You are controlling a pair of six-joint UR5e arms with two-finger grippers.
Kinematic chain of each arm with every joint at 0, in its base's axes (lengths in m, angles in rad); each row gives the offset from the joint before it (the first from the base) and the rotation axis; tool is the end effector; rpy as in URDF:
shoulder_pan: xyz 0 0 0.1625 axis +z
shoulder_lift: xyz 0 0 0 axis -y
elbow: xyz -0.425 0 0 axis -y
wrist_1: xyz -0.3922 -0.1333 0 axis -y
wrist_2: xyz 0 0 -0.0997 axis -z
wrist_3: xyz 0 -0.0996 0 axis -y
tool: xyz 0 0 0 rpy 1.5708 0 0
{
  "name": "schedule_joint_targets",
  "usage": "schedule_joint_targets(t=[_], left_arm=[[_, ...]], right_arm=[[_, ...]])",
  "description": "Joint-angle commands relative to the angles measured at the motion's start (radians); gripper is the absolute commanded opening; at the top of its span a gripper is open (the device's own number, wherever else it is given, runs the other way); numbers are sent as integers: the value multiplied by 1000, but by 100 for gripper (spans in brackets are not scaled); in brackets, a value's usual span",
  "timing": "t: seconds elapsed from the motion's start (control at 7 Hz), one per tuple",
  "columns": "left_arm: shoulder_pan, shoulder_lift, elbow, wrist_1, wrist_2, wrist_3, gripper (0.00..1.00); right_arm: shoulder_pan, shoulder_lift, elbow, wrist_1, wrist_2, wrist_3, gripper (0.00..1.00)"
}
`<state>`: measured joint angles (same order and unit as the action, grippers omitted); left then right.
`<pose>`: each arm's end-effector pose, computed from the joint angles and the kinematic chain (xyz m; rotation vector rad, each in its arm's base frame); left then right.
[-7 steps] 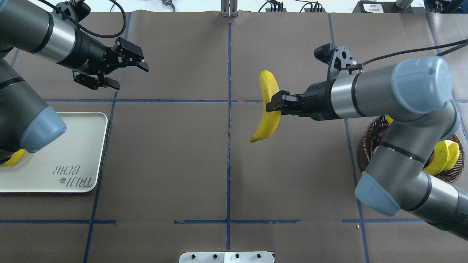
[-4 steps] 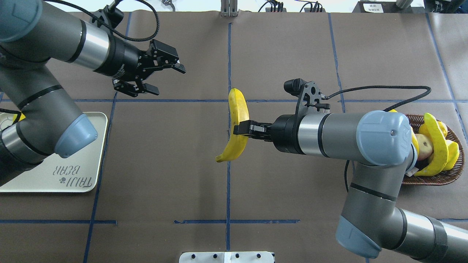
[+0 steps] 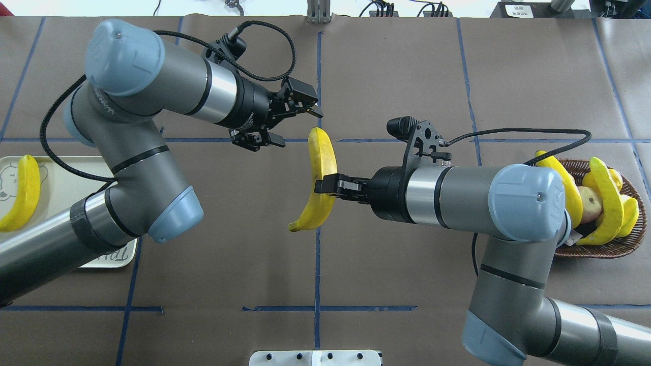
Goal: Transfer all bananas from basket to plate
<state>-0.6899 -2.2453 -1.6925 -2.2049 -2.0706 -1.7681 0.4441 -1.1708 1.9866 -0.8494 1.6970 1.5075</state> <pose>0.4394 -0.4735 0.1276 -0.0576 1.4569 -0.3688 -0.4325 -0.3395 0.1720 0.2887 -1.5137 0.2056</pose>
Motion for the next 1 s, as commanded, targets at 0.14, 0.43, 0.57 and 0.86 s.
schedule_joint_targets(t=[0.14,0.43,0.57,0.86], left_arm=[[61,-8,16,-15,6,-1,96],[81,-10,14,-16,4,-11,39],[81,-8,10,-18,4,-31,2],[49,-10,4,-15,4,-95,0]], right_arm=[[1,0,1,1,0,0,2],[1,0,1,0,0,0,2],[1,-1,1,0,1,2,3],[1,-1,6,0,-2,7,99]])
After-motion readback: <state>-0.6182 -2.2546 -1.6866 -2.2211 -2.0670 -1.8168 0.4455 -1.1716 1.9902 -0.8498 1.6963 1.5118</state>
